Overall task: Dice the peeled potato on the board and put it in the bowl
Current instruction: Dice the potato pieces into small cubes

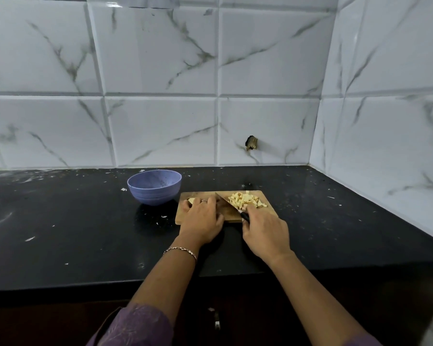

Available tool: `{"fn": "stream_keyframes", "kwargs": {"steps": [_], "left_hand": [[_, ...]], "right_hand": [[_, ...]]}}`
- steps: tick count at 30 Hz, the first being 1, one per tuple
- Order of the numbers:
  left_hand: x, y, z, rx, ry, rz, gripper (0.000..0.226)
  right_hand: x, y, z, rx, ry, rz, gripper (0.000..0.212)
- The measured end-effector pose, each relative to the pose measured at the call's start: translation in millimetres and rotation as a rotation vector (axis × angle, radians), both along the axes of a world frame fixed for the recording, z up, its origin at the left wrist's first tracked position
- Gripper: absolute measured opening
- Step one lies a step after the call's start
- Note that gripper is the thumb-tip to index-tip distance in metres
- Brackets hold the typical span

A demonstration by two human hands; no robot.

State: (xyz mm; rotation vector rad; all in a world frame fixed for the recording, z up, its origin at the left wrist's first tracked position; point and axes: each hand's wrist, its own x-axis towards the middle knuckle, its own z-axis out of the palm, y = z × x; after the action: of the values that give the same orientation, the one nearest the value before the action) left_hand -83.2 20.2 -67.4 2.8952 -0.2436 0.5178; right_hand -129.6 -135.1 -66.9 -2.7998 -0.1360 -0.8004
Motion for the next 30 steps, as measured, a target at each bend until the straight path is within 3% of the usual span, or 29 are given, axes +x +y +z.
{"fn": "stream_keyframes", "kwargs": {"steps": [10,16,23,30], "left_hand": [[3.0,-0.4,-1.4,-0.027,0.073,-0.081,0.048],[7.3,-0.2,-6.9,-0.022,0.004,-0.069,0.061],[7.4,-8.3,-3.3,-0.064,-0.069,-0.170,0.071],[18.7,-23.7,12.9,0.088,-0.064,-0.200,0.076]], "right_hand": [[1.9,-9.9,1.2,0.136,0.067,-0.111,0.013],[2.0,-14.0,2.8,0.228,0.019,-0.151,0.018],[7.6,-13.1,2.9,0.179,-0.071,-0.188,0.019],[10.6,-12.3,-1.2,0.058,-0.113,-0.176,0.018]]}}
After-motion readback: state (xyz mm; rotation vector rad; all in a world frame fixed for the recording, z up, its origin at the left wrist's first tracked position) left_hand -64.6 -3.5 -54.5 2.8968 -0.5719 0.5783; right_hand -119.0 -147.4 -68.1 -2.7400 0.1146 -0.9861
